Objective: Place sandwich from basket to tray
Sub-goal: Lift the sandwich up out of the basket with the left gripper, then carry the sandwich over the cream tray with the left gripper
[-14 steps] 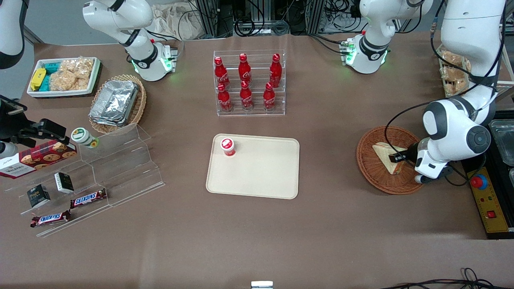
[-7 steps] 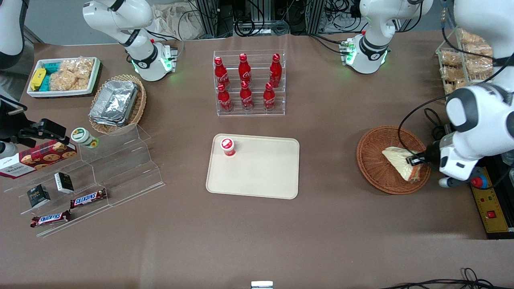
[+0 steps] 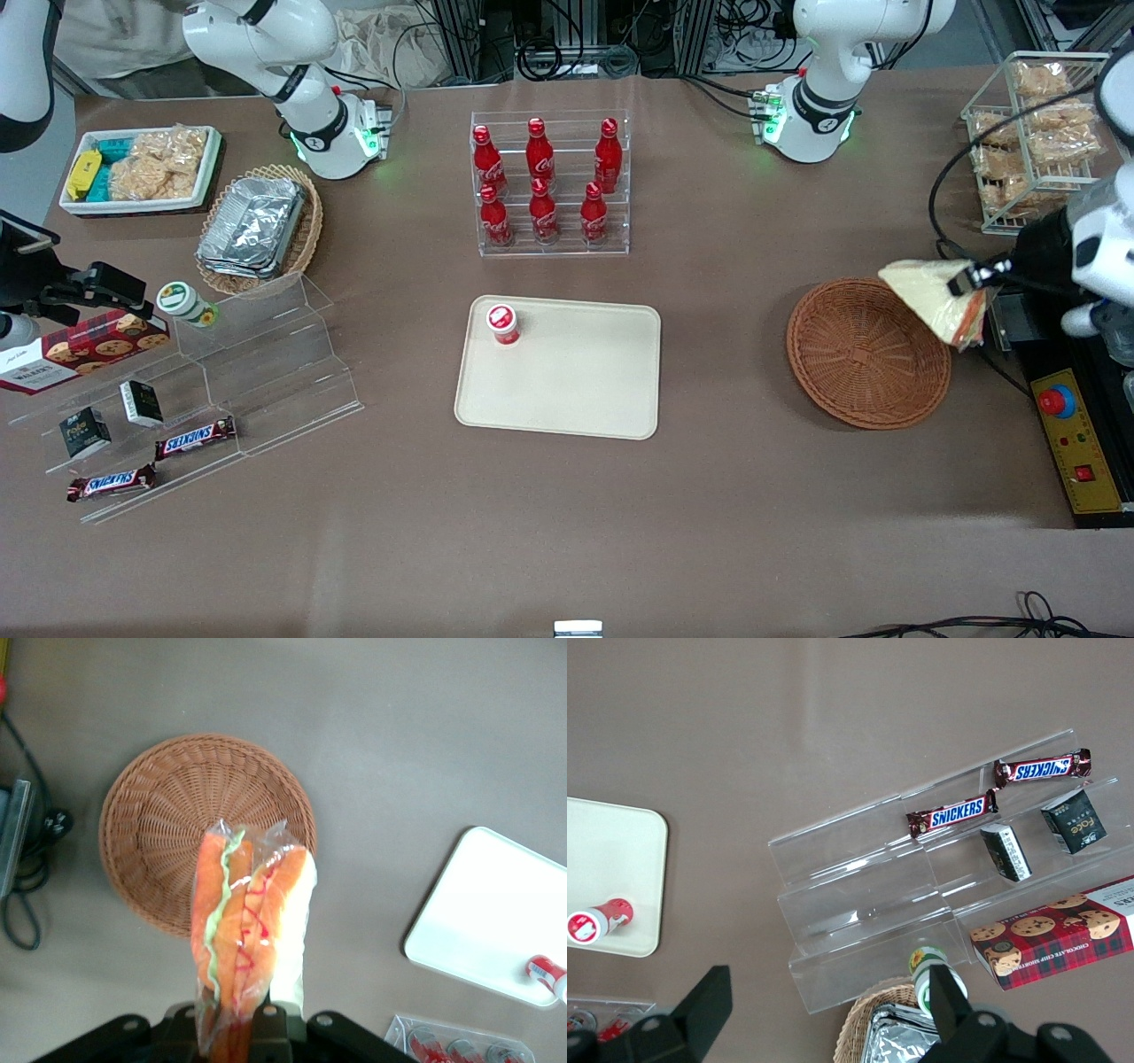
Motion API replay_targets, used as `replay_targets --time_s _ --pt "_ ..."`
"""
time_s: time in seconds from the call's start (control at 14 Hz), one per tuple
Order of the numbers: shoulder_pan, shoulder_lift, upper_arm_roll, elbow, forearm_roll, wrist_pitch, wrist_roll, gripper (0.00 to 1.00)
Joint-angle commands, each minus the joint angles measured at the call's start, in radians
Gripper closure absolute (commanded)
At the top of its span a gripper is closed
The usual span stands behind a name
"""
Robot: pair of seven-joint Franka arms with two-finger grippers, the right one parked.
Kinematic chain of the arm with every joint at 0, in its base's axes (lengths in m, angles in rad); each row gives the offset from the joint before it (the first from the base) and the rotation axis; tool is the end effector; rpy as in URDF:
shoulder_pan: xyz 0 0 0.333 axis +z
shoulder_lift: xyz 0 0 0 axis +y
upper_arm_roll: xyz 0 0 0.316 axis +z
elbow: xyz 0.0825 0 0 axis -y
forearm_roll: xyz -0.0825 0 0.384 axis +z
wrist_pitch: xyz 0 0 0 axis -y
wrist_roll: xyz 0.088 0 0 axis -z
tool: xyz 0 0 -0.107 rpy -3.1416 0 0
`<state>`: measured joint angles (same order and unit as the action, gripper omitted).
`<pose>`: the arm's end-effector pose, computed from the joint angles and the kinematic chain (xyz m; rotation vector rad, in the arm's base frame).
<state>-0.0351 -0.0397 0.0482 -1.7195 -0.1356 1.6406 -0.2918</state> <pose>0.5446 -0.0060 0.5828 2.9724 0.4750 -0.0872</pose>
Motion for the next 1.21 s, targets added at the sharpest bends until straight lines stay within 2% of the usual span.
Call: replay_targets --time_s 0.0,0.21,0.36,0.5,0.71,1.14 --pt "-0.019 0.006 -0.121 0.122 0.053 -0.125 -0.14 0.87" --pt "-0.019 0.012 -0.29 0.129 0.057 -0.131 -0.269 0.87" --pt "-0.02 0.039 -0.413 0.124 0.086 -0.124 -0.344 0.87" --pt "-0.02 0.113 -0.537 0.127 0.117 -0.088 -0.42 0.87" --pt "-0.025 0.265 -0.664 0.121 0.22 0.036 -0.562 0.87" --pt "-0.13 0.596 -0.674 0.133 0.457 0.289 -0.68 0.85"
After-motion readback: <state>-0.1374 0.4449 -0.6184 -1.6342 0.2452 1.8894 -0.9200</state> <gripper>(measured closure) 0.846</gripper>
